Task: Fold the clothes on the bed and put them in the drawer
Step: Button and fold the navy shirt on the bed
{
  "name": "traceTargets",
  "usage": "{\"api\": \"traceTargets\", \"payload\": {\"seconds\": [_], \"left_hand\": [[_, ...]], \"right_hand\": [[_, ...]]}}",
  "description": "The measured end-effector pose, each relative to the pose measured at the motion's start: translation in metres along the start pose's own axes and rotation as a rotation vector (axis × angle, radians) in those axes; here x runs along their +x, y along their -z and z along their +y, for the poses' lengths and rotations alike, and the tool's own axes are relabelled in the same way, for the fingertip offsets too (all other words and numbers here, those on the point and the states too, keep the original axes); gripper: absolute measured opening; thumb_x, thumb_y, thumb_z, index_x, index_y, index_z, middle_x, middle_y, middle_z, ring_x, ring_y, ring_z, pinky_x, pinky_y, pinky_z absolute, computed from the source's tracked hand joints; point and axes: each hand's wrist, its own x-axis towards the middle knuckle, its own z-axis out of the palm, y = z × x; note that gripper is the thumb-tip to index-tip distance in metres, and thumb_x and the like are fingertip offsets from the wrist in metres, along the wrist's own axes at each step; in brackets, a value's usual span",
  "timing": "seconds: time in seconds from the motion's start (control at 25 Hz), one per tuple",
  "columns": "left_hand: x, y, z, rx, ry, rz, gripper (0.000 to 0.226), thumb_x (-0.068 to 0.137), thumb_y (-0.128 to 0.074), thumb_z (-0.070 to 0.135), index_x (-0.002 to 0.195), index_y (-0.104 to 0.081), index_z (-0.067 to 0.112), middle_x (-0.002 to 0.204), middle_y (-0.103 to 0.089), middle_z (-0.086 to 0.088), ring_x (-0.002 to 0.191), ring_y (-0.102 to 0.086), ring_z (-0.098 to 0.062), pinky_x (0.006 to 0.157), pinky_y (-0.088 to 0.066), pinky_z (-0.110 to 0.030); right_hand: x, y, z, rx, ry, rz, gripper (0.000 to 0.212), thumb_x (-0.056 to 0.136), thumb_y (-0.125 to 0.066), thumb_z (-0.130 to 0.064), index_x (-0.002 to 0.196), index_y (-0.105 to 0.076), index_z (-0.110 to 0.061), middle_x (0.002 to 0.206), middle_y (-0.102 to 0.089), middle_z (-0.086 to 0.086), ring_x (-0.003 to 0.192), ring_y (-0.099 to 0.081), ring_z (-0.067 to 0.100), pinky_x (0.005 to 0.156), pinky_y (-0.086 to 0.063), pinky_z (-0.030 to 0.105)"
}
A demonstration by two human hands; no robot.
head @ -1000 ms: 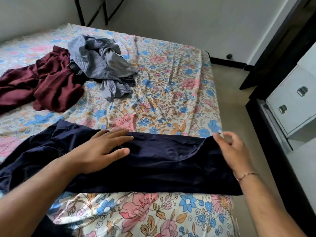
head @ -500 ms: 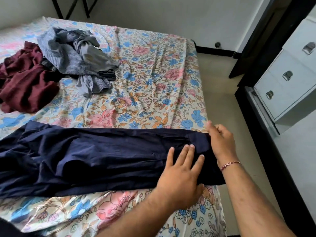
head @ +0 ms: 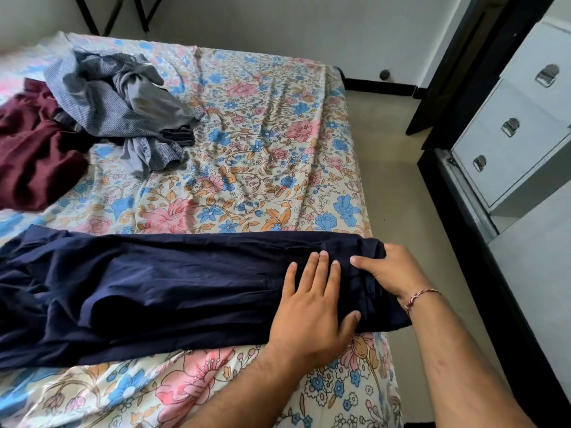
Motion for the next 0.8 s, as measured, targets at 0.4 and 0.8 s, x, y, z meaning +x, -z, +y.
{"api": "traceTargets", "payload": {"seconds": [0.4, 0.8], "left_hand": [[-0.016, 0.049, 0.022, -1.036, 0.336, 0.211, 0.089, 0.09, -0.053, 0.068, 0.165, -0.02, 0.034, 0.168, -0.025, 0.019, 0.152, -0.022, 0.007, 0.127, -0.021, -0.028], [-0.013, 0.079, -0.043, -2.06, 0.86, 0.301, 0.061, 0.086, -0.034, -0.006, 0.126, -0.072, 0.018, 0.122, -0.075, -0.014, 0.115, -0.071, -0.037, 0.104, -0.053, -0.055]], "right_hand": [[-0.043, 0.001, -0.075, 0.219, 0.122, -0.132, 0.027, 0.086, -0.079, -0.036, 0.107, -0.074, -0.02, 0.103, -0.079, 0.003, 0.098, -0.076, 0.024, 0.097, -0.057, 0.055], [-0.071, -0.046, -0.089, 0.407, 0.3, 0.028, 0.023, 0.107, -0.05, -0.015, 0.112, -0.072, -0.012, 0.105, -0.076, 0.009, 0.102, -0.074, 0.028, 0.098, -0.058, 0.042]]}}
